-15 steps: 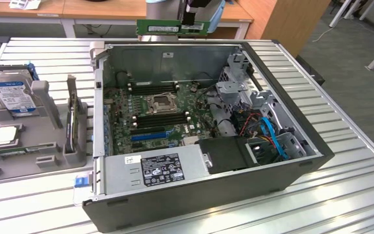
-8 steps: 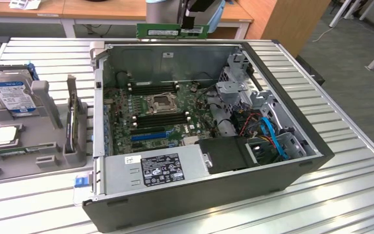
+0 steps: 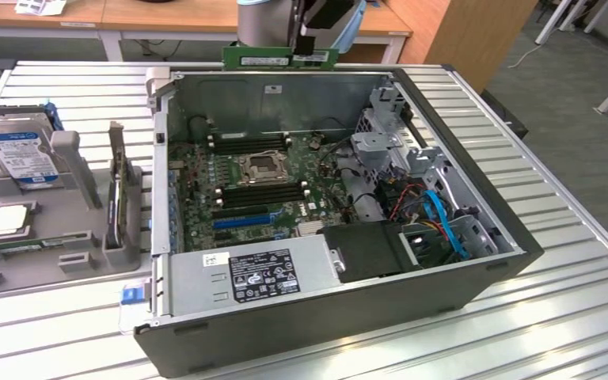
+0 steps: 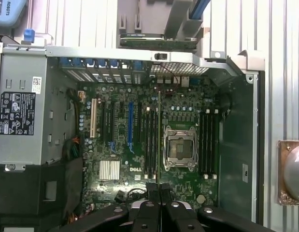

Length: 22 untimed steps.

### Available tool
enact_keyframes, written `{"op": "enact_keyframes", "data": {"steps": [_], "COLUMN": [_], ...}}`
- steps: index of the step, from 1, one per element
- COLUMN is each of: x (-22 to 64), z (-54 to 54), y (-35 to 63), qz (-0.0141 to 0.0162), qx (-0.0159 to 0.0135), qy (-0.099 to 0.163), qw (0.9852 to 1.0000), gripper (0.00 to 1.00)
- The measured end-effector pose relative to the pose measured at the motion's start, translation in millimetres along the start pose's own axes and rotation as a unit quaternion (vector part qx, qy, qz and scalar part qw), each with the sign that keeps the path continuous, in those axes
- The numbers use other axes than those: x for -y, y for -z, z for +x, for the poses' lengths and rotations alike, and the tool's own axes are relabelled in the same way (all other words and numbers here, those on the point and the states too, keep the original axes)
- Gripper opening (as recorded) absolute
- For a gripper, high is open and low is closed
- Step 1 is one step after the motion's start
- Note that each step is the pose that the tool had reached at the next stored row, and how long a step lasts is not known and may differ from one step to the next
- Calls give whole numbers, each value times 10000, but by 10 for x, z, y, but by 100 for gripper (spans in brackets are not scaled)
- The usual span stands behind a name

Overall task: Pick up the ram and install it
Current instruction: 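Insert the ram into the slot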

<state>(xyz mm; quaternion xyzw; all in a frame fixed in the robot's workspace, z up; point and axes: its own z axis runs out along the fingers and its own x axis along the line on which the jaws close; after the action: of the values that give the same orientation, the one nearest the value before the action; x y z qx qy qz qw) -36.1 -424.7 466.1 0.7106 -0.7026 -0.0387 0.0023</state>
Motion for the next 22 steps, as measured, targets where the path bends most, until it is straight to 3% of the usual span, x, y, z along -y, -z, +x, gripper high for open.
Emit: {"op": "enact_keyframes", "data": {"steps": [22], "x": [15], "z": [16], "y": [-250], "qz": [0], "qx": [-1], "qy": [0], "qw": [10000], "gripper": [11]}}
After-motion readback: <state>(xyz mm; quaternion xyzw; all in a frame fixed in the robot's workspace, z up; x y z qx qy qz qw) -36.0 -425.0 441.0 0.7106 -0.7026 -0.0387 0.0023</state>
